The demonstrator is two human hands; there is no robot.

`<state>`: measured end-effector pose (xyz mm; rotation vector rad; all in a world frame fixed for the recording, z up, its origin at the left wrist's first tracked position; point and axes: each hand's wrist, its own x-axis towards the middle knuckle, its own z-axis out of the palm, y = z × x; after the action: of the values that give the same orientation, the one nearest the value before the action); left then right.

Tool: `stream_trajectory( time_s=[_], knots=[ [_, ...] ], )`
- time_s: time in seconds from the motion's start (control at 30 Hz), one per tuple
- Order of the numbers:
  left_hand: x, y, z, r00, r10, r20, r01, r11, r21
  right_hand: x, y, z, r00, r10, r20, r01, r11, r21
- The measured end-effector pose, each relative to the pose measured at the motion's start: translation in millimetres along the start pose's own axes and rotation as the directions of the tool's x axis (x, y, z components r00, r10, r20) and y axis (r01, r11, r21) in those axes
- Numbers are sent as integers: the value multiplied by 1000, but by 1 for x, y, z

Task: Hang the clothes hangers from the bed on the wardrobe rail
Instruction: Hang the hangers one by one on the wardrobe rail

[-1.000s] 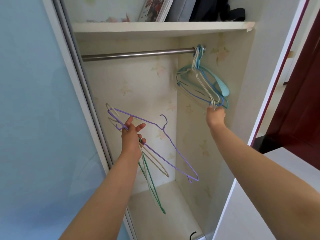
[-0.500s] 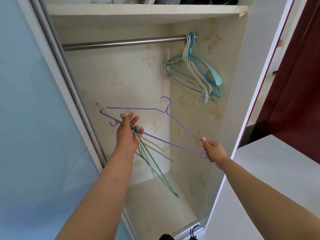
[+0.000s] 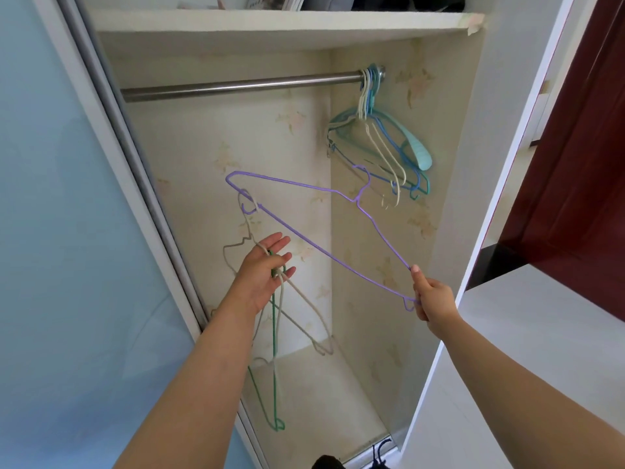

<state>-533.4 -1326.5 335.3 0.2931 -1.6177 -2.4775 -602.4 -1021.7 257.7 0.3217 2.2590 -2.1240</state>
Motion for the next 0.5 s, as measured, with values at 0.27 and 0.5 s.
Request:
stream_trajectory(
  time_s=[0.27,0.5],
  knots=[
    [9,6,7,952,50,-302,-66,997,-43,-2,2,-1,999,-21,24,22,999,-44],
    [12,13,9,922,77,-379,-63,997,49,-6,11,-5,993,100,64,-98,995,-32]
  ],
)
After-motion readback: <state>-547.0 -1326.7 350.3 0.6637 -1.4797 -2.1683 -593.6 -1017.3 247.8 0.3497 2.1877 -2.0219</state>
